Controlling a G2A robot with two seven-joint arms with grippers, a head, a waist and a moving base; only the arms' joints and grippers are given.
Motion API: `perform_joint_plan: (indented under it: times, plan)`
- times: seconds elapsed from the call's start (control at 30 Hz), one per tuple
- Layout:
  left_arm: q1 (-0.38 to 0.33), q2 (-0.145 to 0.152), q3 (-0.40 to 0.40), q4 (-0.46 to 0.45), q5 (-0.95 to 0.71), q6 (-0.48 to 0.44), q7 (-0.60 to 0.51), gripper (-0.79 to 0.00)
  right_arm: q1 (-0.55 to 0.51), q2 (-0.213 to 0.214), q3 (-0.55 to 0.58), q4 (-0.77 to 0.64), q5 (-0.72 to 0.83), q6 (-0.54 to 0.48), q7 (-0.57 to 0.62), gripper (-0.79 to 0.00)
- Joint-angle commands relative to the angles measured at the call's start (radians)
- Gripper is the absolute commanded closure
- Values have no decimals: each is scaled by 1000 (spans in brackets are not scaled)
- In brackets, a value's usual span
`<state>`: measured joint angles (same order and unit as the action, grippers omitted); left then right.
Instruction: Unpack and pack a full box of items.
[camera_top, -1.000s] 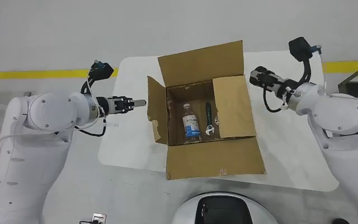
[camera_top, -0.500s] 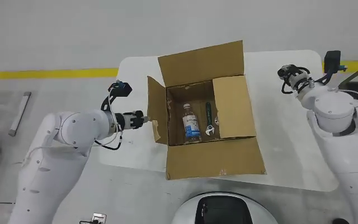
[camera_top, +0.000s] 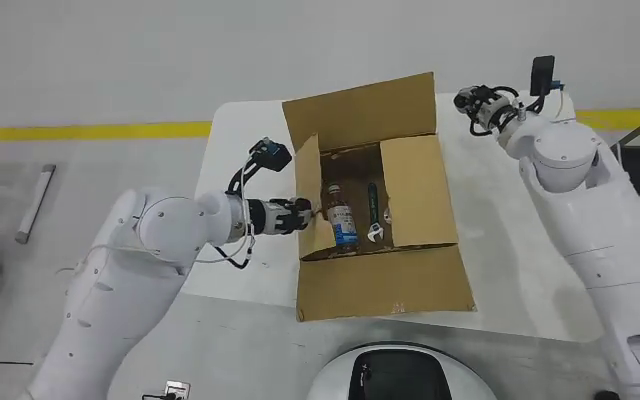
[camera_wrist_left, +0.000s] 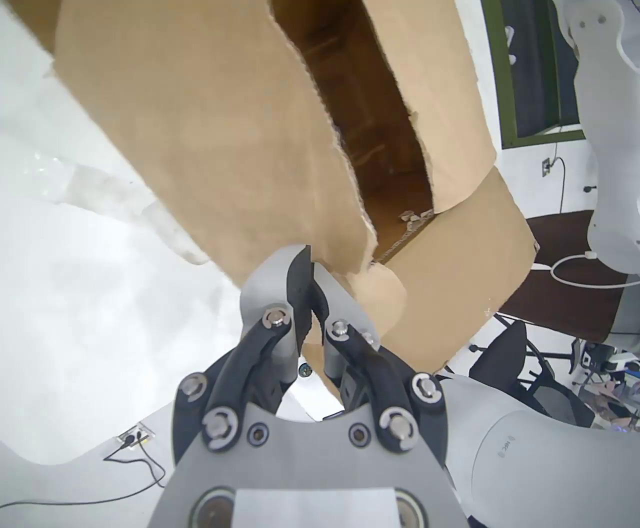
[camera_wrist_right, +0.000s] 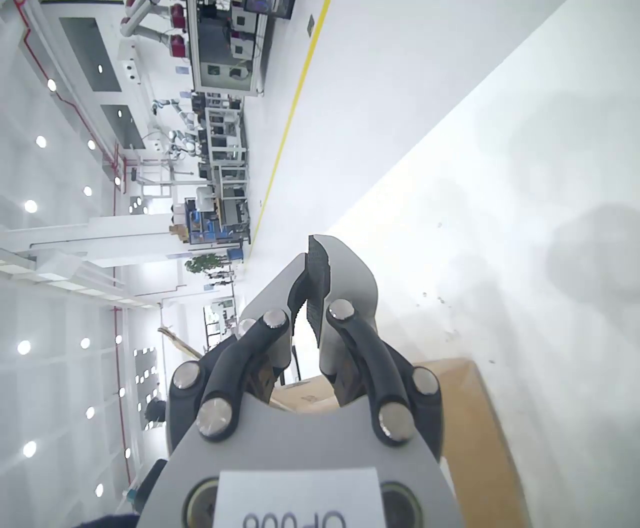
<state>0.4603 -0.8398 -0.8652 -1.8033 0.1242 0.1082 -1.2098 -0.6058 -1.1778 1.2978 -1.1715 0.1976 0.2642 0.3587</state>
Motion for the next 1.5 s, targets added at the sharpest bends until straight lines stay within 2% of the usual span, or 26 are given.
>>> perform_joint_plan:
  times: [0.0,0.27,0.6,0.83,1.17,1.2,1.27,1.3,1.33,1.37,1.4,1.47]
  plan:
    - [-12,-11,27,8,-15,-18,3,0,24,-7,-10,37,50,-11,25,0]
    - [-46,-40,93,47,-43,-64,-27,0,82,-25,-45,111,127,-75,123,0]
    - [-64,-58,117,74,-41,-58,-38,0,108,-30,-46,158,182,-119,234,0]
    - [-85,-76,145,90,-19,-60,-35,0,105,-24,-21,137,219,-150,314,0]
    - [-116,-110,198,137,-2,-52,-19,-3,67,-2,9,59,159,-183,395,0]
    - [-117,-112,199,142,-3,-48,-20,-129,59,0,11,43,155,-188,403,0]
    - [-120,-115,199,150,-1,-46,-21,-111,41,3,17,14,153,-190,419,0]
    - [-122,-116,197,152,-1,-45,-23,-135,32,5,20,-3,149,-195,425,0]
    - [-123,-117,195,155,-1,-45,-25,-252,23,8,22,-19,140,-201,433,0]
    - [-125,-117,187,159,-5,-38,-26,-739,15,11,23,-35,118,-203,436,0]
    - [-126,-116,177,161,-17,-32,-31,-785,8,14,26,-51,104,-207,437,0]
    - [-129,-109,147,160,-36,-31,-59,-785,-12,20,32,-80,74,-219,453,0]
